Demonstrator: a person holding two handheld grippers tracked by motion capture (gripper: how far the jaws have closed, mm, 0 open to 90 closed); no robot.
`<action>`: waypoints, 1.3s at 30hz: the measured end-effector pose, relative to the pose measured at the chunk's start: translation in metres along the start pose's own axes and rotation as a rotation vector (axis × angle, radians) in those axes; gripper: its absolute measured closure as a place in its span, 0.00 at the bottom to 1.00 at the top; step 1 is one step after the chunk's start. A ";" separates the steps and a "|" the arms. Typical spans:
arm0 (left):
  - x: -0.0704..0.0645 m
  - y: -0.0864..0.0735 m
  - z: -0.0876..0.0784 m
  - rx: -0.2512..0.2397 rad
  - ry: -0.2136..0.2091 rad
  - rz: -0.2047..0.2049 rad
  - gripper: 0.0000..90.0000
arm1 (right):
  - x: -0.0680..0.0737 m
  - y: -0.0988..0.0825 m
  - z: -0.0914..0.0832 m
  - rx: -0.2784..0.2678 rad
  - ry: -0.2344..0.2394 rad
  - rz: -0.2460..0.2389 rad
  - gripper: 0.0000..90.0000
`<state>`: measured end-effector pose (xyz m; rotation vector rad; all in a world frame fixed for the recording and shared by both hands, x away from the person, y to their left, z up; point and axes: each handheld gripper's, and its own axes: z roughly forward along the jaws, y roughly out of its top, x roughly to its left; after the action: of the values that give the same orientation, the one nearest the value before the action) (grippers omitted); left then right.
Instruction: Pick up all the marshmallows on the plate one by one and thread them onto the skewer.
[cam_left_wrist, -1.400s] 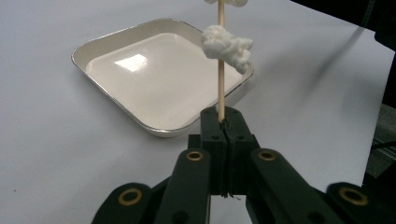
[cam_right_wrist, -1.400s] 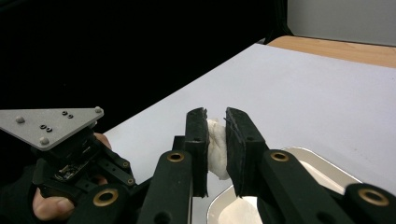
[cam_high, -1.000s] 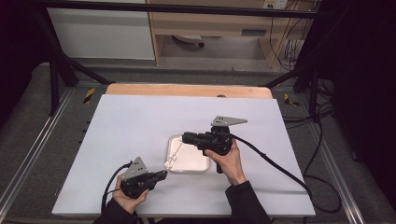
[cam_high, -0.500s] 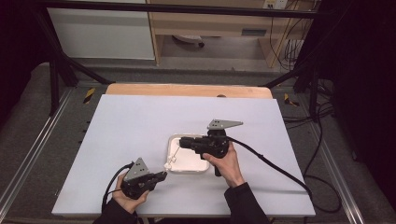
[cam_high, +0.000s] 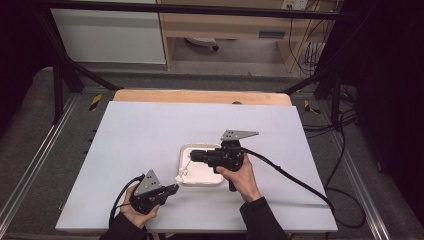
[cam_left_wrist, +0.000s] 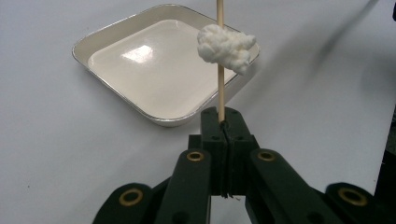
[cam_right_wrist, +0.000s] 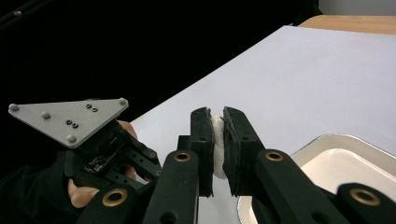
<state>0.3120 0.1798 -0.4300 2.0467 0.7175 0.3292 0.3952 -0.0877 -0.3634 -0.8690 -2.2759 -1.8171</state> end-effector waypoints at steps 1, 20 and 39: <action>-0.001 0.000 0.000 0.001 0.000 -0.002 0.99 | 0.000 -0.001 0.000 -0.001 0.002 -0.001 0.92; -0.004 0.001 0.000 0.015 0.008 0.005 0.99 | 0.001 -0.009 0.002 0.002 0.001 -0.008 0.92; -0.005 0.003 -0.002 0.034 0.018 0.012 0.99 | 0.001 -0.014 0.003 0.000 0.020 0.001 0.92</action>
<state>0.3080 0.1768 -0.4261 2.0832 0.7271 0.3452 0.3885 -0.0860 -0.3762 -0.8486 -2.2634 -1.8164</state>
